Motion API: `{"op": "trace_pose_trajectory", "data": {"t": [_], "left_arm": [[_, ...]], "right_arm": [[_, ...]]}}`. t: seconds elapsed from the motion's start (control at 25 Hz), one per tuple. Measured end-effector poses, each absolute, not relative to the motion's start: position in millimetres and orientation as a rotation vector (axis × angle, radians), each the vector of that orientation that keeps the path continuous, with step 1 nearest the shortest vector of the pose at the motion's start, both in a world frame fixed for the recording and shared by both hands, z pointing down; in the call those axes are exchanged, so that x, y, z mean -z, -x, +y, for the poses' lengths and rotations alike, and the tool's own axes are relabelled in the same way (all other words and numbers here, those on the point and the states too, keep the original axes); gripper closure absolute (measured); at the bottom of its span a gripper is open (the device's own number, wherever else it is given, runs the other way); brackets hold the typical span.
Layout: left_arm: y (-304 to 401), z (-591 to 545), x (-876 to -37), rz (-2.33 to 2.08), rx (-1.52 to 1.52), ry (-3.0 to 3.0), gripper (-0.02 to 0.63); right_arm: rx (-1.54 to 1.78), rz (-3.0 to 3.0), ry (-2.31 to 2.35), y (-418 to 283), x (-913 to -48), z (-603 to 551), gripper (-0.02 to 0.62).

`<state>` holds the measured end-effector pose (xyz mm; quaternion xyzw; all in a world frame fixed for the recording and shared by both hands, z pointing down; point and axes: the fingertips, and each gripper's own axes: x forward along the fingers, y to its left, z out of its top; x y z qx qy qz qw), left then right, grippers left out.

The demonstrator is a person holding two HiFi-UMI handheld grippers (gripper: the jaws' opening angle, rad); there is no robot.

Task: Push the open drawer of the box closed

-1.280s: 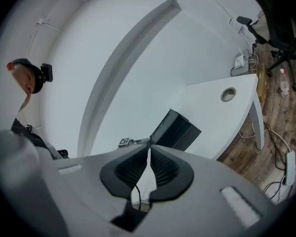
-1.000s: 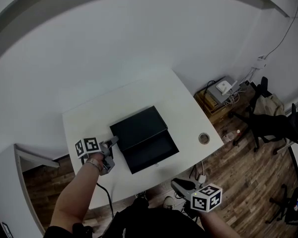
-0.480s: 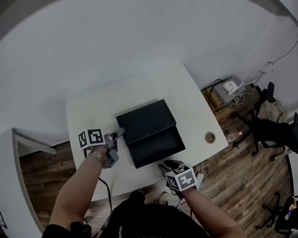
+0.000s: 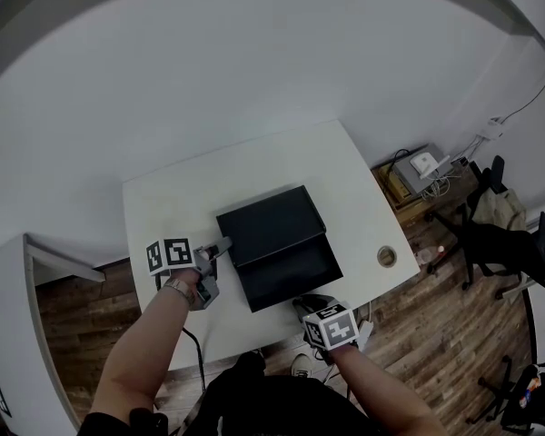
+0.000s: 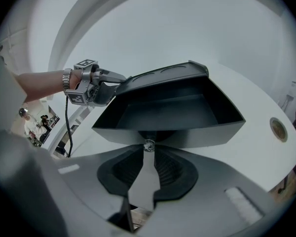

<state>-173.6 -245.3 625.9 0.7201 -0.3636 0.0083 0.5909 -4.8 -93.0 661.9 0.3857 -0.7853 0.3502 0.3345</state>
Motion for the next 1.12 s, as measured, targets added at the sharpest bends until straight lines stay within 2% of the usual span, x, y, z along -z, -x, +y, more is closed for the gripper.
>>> {"op": "trace_pose_trajectory", "data": {"t": [1.12], "left_arm": [[171.5, -244.2, -625.4, -0.811, -0.021, -1.686, 0.472]], "right_arm": [[-0.895, -2.055, -1.003, 12.5, -655.4, -121.9, 0.526]]}}
